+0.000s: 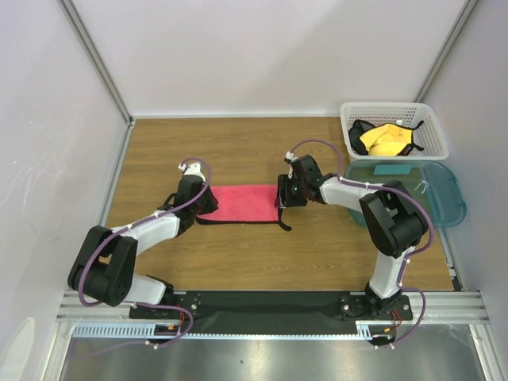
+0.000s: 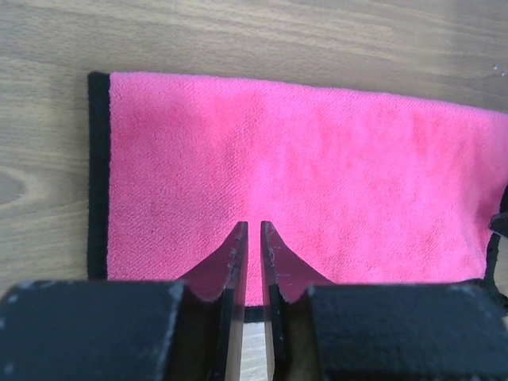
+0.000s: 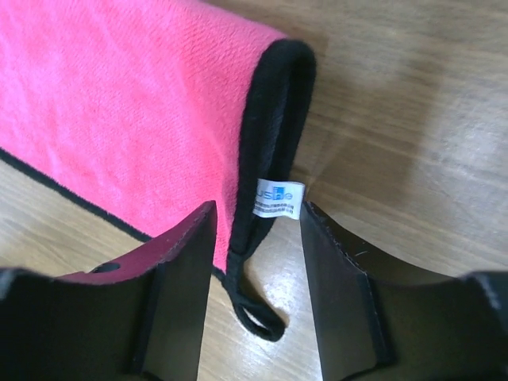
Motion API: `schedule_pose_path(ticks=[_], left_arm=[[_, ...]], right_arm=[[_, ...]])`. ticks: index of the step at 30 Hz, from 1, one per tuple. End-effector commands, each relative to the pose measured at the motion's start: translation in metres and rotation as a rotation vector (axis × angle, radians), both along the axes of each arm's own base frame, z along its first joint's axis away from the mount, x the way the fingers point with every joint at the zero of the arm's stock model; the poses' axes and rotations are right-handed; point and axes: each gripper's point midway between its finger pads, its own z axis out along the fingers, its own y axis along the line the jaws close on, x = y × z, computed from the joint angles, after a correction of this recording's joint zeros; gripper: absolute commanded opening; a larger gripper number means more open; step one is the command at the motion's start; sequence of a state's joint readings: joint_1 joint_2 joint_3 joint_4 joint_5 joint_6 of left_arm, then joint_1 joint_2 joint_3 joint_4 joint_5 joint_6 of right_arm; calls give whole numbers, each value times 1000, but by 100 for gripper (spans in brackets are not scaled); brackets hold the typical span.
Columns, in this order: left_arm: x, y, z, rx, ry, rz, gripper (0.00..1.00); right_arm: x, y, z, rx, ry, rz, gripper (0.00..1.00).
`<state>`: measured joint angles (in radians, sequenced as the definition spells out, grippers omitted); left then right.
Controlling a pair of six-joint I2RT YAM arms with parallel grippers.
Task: Fold and stack the towels
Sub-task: Fold the towel
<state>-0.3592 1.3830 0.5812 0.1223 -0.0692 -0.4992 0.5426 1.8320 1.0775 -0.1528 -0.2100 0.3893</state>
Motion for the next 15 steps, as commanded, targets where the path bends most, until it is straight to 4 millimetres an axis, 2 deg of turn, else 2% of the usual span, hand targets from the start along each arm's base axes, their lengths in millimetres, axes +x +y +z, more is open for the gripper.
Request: schedule_pose_path(ticks=[1, 10, 15], left_arm=[[9, 1, 8, -15, -47, 34, 17], [11, 9, 2, 20, -35, 74, 20], [12, 20, 9, 54, -46, 124, 28]], right_arm=[[17, 5, 6, -7, -41, -21, 51], [13, 7, -14, -49, -10, -22, 40], [13, 4, -27, -101, -1, -30, 27]])
